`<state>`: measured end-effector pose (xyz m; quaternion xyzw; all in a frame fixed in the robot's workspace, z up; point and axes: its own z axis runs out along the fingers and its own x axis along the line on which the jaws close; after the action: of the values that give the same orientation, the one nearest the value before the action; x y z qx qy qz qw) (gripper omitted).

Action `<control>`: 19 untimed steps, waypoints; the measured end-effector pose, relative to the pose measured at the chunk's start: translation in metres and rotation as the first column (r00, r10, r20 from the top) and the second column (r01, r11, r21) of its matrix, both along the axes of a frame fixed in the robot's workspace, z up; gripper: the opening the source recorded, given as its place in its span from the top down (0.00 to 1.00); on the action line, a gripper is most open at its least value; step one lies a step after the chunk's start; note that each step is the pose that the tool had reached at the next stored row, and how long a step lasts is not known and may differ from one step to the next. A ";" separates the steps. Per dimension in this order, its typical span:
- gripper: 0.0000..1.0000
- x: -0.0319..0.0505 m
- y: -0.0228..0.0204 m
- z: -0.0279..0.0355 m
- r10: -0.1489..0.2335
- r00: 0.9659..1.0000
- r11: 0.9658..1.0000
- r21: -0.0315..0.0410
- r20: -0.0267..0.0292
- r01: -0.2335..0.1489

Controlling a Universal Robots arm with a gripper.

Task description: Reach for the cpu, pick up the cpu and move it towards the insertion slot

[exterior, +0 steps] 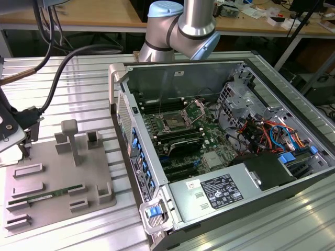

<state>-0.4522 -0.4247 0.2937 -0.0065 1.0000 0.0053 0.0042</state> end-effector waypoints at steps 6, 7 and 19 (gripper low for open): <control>0.45 -0.0001 0.0001 0.0012 0.000 1.000 1.000 0.001 0.000 0.000; 0.45 -0.0001 0.0001 0.0012 0.000 1.000 1.000 0.001 0.000 0.000; 0.45 0.0000 0.0000 0.0029 0.000 1.000 1.000 0.002 0.000 0.000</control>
<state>-0.4523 -0.4247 0.2966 -0.0064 1.0000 0.0061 0.0041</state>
